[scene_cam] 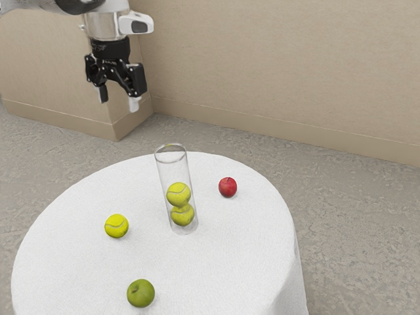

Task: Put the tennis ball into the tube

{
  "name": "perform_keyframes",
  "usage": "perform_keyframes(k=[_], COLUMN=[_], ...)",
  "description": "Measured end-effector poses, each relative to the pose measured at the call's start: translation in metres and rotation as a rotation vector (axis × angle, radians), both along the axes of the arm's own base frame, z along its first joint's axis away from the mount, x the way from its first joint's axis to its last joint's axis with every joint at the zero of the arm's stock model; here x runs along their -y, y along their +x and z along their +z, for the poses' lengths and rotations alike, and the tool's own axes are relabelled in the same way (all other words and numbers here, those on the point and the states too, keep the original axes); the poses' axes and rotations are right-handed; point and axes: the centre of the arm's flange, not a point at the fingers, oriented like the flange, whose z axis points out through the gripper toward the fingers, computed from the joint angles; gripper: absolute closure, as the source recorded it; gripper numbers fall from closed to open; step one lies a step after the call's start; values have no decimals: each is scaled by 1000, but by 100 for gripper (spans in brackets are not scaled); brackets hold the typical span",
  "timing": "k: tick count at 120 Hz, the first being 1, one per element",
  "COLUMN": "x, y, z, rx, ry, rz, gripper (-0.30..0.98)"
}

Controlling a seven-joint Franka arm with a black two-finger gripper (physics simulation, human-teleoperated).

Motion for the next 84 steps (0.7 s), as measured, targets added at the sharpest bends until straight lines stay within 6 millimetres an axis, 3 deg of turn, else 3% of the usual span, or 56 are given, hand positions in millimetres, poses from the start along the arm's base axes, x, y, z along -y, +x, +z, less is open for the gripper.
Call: perform_keyframes(k=[6, 12, 19, 29, 47, 69, 84], x=[-5, -12, -20, -42, -59, -80, -95], y=[2, -14, -37, -52, -56, -71, -65], z=[-5, -18, -53, -112, -203, -285, -313], rx=[11, 8, -20, -56, -53, 18, 104], ry=[6, 14, 19, 17, 6, -6, -1], rz=[4, 10, 17, 48, 66, 97, 116], gripper=[0, 0, 0, 0, 0, 0, 0])
